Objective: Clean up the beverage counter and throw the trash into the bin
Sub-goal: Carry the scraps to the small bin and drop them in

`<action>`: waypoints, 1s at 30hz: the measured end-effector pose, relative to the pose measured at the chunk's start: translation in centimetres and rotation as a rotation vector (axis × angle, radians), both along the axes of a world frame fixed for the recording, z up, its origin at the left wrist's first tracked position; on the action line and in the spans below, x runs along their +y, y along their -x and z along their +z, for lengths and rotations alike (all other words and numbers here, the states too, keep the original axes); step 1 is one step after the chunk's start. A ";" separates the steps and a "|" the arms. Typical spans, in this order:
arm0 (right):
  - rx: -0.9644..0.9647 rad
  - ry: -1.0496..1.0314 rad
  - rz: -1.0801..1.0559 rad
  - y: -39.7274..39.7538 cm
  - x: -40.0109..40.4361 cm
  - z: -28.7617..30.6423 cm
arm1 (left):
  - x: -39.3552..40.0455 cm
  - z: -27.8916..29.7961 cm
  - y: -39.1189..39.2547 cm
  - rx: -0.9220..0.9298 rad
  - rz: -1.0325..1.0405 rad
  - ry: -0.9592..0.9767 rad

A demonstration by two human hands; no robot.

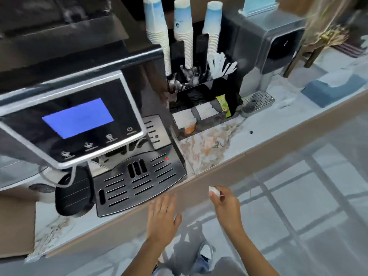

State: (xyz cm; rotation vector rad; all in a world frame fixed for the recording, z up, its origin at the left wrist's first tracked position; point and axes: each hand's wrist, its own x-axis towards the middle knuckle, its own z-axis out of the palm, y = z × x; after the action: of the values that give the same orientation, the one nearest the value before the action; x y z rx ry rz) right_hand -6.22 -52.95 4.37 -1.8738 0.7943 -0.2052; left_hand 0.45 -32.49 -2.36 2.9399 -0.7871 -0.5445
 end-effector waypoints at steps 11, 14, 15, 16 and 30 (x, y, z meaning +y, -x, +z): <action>0.000 -0.044 -0.171 1.3 -10.3 1.1 | -12.7 0.3 -1.6 -0.035 -0.198 0.096; -0.015 -0.044 -0.246 1.6 -13.0 1.2 | -16.4 0.1 -2.6 -0.036 -0.261 0.091; -0.016 -0.035 -0.267 1.7 -14.0 1.2 | -17.7 0.0 -3.1 -0.042 -0.277 0.092; -0.018 -0.028 -0.288 1.8 -14.9 1.1 | -19.0 -0.2 -3.4 -0.044 -0.295 0.092; -0.013 0.051 -0.491 -2.3 -32.6 2.4 | -38.6 0.4 -8.4 0.049 -0.539 0.049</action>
State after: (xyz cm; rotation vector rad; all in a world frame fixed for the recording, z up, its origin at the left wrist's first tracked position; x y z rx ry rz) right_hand -3.93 -85.56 6.74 -1.6937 1.2413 -0.5479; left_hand 8.89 -71.14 -1.96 2.6379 -1.5709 -0.6044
